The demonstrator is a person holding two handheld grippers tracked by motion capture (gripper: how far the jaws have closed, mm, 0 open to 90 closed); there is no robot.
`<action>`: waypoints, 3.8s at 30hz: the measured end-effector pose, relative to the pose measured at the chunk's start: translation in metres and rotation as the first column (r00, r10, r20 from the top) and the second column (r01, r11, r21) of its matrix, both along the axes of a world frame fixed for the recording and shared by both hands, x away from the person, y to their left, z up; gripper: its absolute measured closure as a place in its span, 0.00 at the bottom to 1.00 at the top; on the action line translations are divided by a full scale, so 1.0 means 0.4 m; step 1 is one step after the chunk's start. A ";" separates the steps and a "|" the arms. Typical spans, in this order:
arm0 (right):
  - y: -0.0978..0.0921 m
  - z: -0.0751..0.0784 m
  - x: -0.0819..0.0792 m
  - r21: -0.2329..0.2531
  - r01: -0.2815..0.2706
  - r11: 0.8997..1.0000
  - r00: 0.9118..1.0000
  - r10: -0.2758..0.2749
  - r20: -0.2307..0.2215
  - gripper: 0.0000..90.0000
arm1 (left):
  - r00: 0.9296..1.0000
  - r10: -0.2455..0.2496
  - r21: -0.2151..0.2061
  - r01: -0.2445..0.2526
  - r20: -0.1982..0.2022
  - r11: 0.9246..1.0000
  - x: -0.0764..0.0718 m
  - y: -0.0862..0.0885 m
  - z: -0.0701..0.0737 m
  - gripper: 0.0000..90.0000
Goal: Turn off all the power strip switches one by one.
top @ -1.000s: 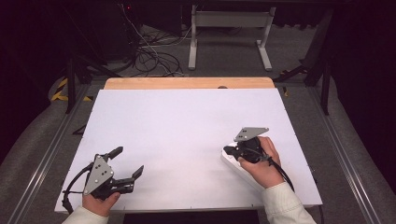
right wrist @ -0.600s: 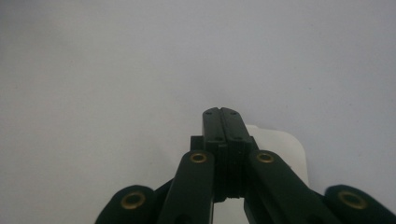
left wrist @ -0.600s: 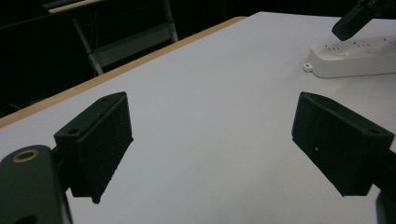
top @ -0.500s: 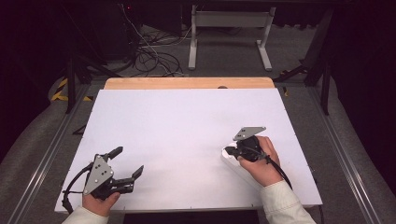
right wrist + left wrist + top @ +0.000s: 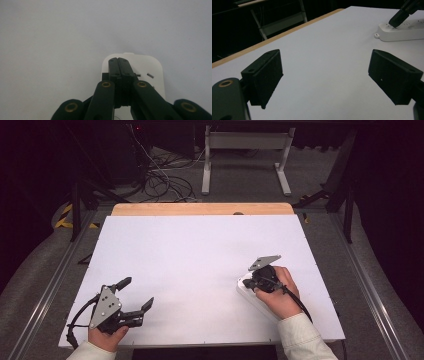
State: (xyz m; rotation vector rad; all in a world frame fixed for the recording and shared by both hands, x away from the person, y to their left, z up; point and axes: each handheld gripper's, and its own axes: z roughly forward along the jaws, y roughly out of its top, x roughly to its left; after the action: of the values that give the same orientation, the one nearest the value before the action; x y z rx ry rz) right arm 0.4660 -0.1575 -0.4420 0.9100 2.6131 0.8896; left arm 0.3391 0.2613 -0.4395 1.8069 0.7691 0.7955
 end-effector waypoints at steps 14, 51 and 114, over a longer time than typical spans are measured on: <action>0.001 -0.009 0.001 -0.011 -0.002 1.000 1.000 0.002 -0.021 1.00 | 1.000 -0.001 -0.001 0.001 0.001 1.000 -0.001 -0.001 0.000 0.14; -0.019 0.046 -0.032 0.146 -0.026 0.989 0.991 0.007 0.130 1.00 | 1.000 -0.005 -0.001 0.005 0.004 1.000 0.001 0.002 0.001 0.14; -0.342 -0.077 -0.171 0.433 0.060 0.899 0.936 -0.202 0.290 0.12 | 1.000 0.018 -0.012 -0.018 -0.012 1.000 0.000 0.039 -0.015 0.12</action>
State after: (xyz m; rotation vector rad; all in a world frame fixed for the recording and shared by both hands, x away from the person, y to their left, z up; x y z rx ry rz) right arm 0.3976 -0.2941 -0.4727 0.9259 2.0843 1.4601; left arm 0.3393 0.2769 -0.4454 1.7974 0.7972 0.7909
